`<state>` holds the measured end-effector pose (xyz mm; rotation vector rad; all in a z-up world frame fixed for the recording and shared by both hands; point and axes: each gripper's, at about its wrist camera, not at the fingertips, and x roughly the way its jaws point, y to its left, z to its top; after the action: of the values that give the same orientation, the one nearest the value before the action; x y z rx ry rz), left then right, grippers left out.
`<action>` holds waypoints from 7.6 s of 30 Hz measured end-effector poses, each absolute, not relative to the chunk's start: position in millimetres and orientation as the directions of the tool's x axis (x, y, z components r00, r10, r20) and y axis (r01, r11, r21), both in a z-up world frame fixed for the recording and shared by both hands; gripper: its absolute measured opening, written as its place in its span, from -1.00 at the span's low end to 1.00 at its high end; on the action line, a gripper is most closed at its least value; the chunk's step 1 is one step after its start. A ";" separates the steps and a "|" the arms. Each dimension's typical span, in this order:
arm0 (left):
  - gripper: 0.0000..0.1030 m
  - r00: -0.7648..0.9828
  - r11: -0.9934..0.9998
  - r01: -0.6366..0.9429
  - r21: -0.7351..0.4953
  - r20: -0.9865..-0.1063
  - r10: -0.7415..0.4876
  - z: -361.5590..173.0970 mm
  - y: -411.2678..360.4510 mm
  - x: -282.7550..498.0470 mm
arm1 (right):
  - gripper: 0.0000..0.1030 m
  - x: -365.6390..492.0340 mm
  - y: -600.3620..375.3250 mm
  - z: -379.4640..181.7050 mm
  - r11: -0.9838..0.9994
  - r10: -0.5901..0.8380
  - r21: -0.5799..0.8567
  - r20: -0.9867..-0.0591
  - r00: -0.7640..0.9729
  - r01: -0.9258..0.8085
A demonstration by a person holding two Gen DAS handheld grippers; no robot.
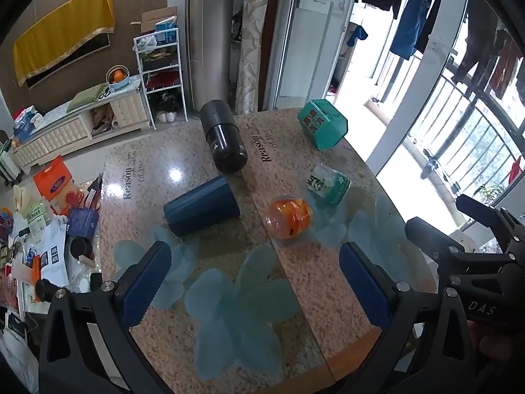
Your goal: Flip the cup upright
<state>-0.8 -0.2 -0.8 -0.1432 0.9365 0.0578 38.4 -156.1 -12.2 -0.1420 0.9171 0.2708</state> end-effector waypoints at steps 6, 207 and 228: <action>1.00 0.586 0.990 -0.106 -0.094 -0.810 -0.014 -4.4 -0.4 0.2 | 1.00 38.5 -155.2 -12.3 0.957 0.169 -0.007 -0.801 0.575 -0.291; 1.00 0.211 0.932 -0.332 -0.147 -0.974 -0.079 -139.9 81.7 -42.8 | 0.86 63.0 -95.8 -166.8 0.901 0.155 0.170 -0.986 -0.069 -0.400; 1.00 0.264 0.947 -0.273 -0.169 -0.960 -0.095 -79.0 -4.7 -10.4 | 0.87 84.0 -207.5 -91.4 0.910 0.336 0.308 -0.940 0.060 -0.277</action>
<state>-10.4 -4.7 -79.0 -0.3290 1.3051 0.1232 84.0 -207.5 -91.4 0.0498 1.4378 0.4641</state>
